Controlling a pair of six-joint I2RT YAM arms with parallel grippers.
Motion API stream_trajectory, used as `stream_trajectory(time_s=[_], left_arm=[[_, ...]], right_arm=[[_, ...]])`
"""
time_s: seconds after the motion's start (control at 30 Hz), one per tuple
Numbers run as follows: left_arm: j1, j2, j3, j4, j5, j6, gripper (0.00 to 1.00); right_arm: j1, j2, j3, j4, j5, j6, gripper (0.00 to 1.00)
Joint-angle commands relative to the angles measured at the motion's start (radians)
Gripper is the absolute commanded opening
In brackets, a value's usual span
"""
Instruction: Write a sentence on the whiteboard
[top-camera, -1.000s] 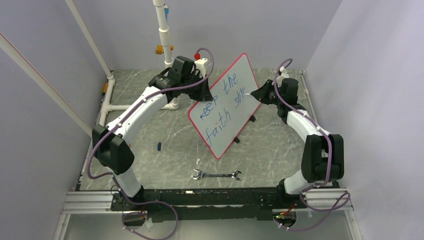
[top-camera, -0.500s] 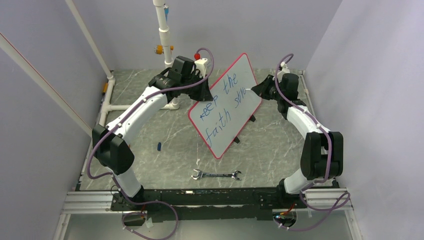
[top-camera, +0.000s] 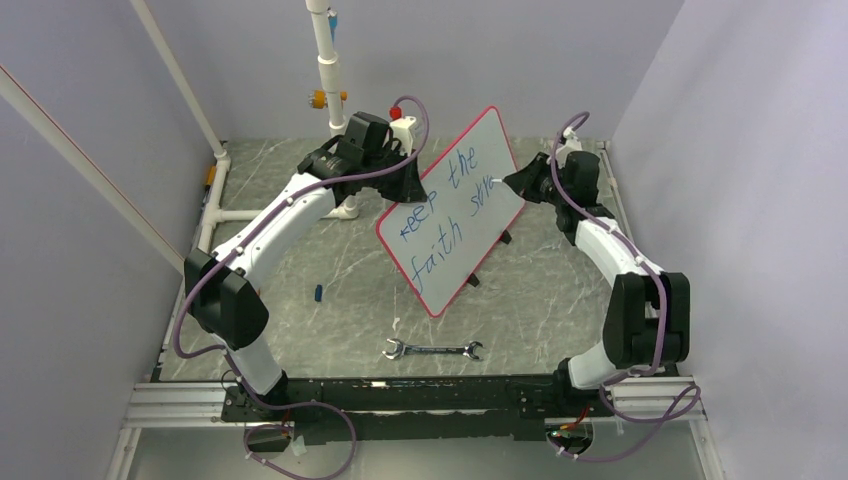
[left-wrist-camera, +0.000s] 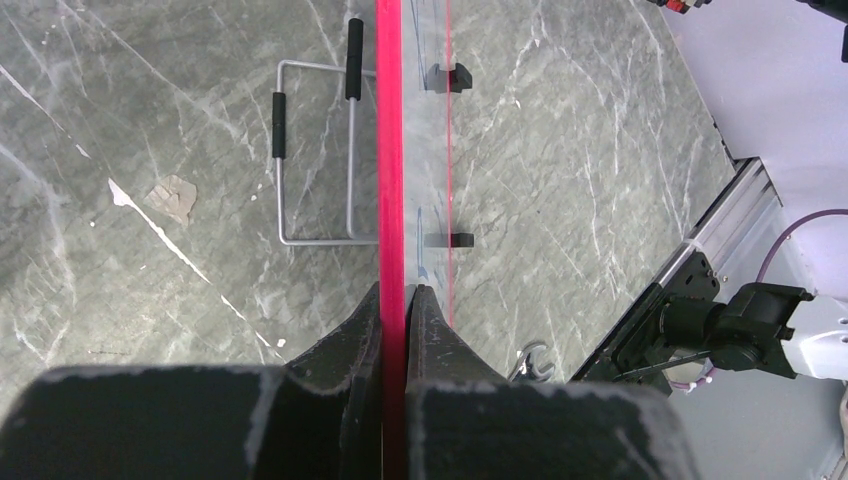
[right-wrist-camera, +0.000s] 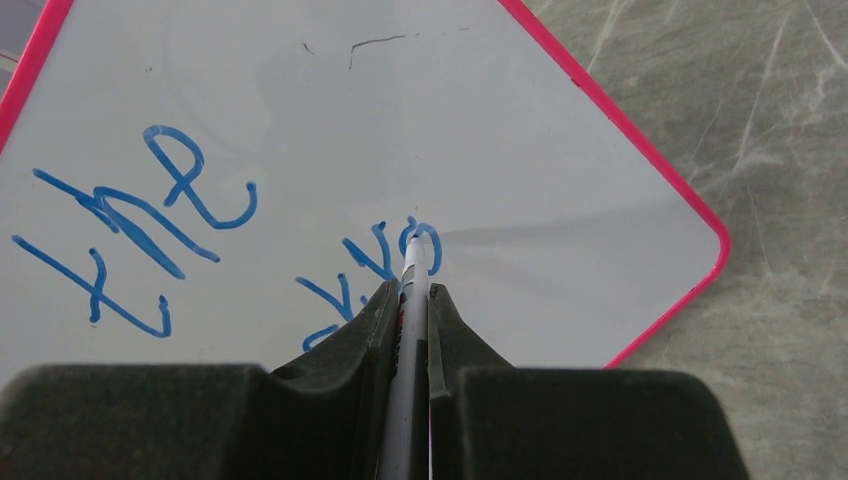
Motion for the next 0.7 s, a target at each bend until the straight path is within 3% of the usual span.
stream_trajectory(time_s=[0.0, 0.67], left_arm=[[-0.024, 0.005, -0.008, -0.066, -0.08, 0.147, 0.0], [-0.026, 0.009, -0.008, -0.066, -0.08, 0.15, 0.0]], right_arm=[[-0.025, -0.071, -0.03, 0.049, 0.022, 0.002, 0.0], [-0.07, -0.023, -0.001, 0.147, -0.058, 0.079, 0.0]])
